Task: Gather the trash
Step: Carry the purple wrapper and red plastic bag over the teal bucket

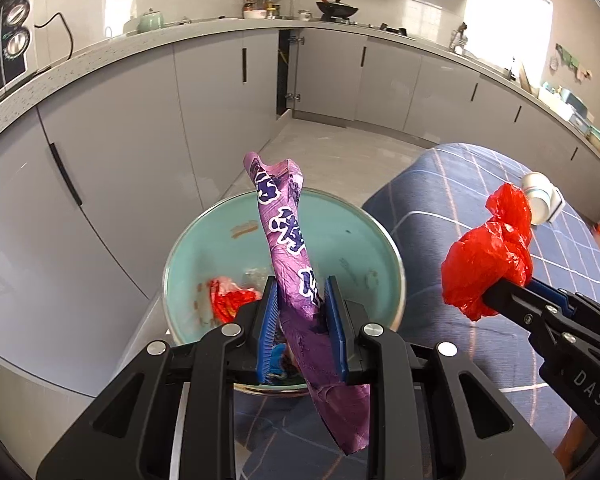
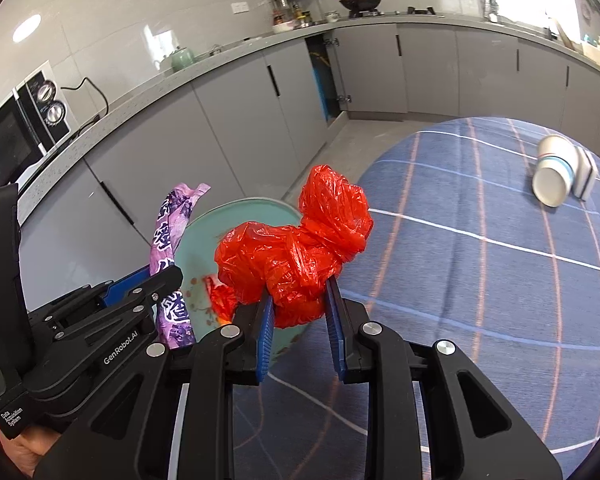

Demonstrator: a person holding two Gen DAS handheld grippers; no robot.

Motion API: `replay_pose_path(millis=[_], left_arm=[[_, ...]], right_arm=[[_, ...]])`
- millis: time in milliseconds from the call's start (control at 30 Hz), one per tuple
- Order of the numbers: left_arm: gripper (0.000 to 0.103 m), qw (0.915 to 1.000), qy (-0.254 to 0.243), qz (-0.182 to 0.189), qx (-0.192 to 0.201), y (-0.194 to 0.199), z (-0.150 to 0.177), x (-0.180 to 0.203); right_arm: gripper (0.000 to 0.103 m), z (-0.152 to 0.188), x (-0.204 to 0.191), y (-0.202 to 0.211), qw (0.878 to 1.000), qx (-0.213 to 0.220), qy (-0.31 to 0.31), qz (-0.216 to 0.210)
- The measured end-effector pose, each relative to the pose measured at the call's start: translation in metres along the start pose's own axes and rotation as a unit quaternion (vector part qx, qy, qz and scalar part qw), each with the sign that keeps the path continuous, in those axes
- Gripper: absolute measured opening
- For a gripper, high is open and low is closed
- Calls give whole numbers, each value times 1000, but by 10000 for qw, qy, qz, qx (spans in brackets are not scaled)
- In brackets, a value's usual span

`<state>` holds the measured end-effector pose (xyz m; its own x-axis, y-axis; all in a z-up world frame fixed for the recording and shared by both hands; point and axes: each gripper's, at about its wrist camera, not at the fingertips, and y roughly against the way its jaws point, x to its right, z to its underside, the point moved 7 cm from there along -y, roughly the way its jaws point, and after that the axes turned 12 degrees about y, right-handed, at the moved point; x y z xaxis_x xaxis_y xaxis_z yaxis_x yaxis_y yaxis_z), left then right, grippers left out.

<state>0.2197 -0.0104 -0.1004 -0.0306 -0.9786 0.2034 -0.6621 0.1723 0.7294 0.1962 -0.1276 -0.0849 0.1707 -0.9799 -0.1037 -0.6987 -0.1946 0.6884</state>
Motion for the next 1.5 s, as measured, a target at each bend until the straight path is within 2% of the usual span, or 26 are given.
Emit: replay_pose_path(millis=[733,1500], left_arm=[[24,9992,267,-222,-202,-31,-8,-47],[24,9971,253,-412,-595,-81,-10,-51]], right_arm=[[25,-9,-50,-48,9986,-307,381,-188],[26,-9,-48,-111,9954,-860,389,-156]])
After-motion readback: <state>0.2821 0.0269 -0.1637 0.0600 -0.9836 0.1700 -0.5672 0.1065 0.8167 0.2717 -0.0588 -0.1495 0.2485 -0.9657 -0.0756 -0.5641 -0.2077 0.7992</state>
